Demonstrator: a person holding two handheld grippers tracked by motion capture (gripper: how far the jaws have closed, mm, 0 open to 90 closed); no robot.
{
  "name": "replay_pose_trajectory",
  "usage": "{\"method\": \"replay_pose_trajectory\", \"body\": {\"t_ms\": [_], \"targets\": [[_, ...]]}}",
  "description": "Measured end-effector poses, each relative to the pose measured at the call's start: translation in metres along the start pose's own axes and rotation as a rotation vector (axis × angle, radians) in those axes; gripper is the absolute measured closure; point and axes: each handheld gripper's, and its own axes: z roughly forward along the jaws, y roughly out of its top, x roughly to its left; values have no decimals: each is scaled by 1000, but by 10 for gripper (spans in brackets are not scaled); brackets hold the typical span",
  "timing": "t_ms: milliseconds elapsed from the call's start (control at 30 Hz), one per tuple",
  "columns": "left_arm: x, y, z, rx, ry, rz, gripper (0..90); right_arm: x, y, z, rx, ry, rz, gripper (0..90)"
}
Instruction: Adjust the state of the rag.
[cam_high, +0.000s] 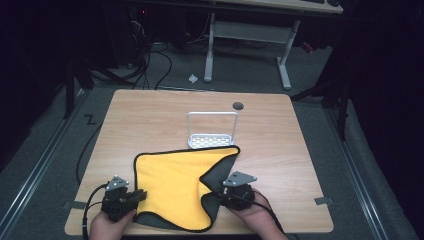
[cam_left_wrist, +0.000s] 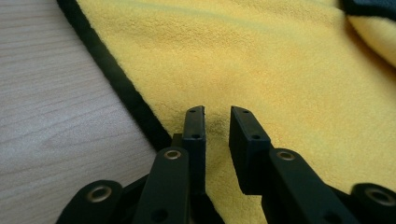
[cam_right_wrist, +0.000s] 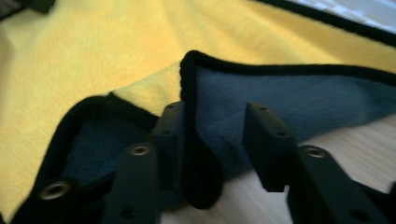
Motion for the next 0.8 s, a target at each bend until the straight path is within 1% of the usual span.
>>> {"method": "replay_pose_trajectory", "body": {"t_ms": [33, 67, 100, 167, 200, 233, 267, 333, 400, 433, 533, 567, 633, 700, 767, 800], "targets": [[0, 0, 0, 0, 1, 1, 762, 2, -2, 4, 21, 9, -6, 690], [0, 0, 0, 1, 1, 3, 761, 3, -4, 7, 35, 13, -19, 750], [0, 0, 0, 1, -2, 4, 761, 3, -7, 10, 54, 11, -31, 783], [1, 0, 0, 2, -6, 3, 760, 2, -11, 9, 48, 16, -17, 810], [1, 0, 0, 4, -7, 4, 760, 3, -12, 8, 53, 12, -15, 868], [1, 1, 0, 4, -8, 4, 760, 4, -13, 8, 50, -9, -36, 875], [1, 1, 0, 4, -9, 3, 760, 6, -14, 7, 46, -17, -48, 882], [1, 1, 0, 5, -8, 4, 758, 8, -14, 0, 34, -46, -63, 885], [0, 1, 0, 7, -2, 7, 754, 6, -15, -12, 20, -76, -67, 885], [0, 1, 0, 8, -1, 8, 754, 2, -19, -20, 18, -94, -59, 885], [0, 2, 1, 11, -2, 9, 753, -13, -40, -49, 25, -158, -12, 879], [0, 2, 1, 11, -2, 10, 753, -19, -50, -60, 30, -179, 6, 865], [-1, 4, 2, 12, 0, 12, 752, -30, -68, -80, 29, -197, 50, 773], [-1, 5, 3, 12, 2, 11, 749, -38, -79, -98, 27, -233, 89, 737], [-2, 6, 4, 13, 8, 13, 748, -43, -81, -109, -1, -251, 114, 712], [-3, 6, 5, 12, 12, 18, 747, -44, -77, -110, -15, -255, 114, 707]]}}
